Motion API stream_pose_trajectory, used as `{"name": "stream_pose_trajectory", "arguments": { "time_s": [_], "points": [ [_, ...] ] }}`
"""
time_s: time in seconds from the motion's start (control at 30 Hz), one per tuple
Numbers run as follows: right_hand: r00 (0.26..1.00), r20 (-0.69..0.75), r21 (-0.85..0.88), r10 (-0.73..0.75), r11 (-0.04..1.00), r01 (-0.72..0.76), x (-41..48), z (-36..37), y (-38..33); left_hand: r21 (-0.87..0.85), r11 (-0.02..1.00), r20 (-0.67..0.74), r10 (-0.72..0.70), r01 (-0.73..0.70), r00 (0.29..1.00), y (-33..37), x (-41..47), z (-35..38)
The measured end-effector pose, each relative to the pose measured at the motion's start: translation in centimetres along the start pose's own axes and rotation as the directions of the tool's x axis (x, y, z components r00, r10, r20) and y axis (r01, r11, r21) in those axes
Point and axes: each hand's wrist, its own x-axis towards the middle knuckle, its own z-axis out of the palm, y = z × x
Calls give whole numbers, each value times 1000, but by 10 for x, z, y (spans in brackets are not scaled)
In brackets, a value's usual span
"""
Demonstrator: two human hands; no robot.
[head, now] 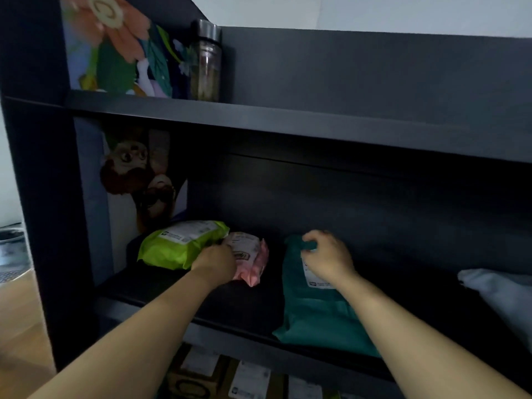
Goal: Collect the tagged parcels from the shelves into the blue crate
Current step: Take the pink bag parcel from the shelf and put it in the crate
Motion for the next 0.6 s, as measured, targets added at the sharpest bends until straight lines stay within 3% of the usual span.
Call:
{"name": "stream_pose_trajectory", "arguments": {
  "time_s": [0.07, 0.13, 0.23, 0.33, 0.43, 0.5, 0.6],
  "points": [
    [984, 177, 166, -16, 986, -14, -1, 22, -31, -104, 994, 27, -20, 22, 999, -3, 7, 6],
    [948, 314, 273, 47, 952, -138, 1, 47, -49, -231, 972, 69, -31, 46, 997, -2, 9, 7],
    [901, 382, 304, 204, 893, -331, 2, 68, -60, -467, 878, 54, -89, 104, 995, 3, 8, 7],
    [899, 325, 405, 293, 816, -412, 0, 69, -59, -744, 641, 91, -182, 189, 979, 2, 5, 15],
    [914, 244, 607, 325, 683, -405, -11, 53, -56, -893, 435, 23, -213, 116, 977, 0, 0, 18],
    [932, 198, 713, 304, 607, -350, -22, 40, -57, -929, 369, -77, -205, 4, 976, 4, -7, 12],
    [942, 82, 773, 326, 576, -267, -36, 22, -60, -936, 332, -193, -204, -118, 960, 15, -15, -1]
  ]
}}
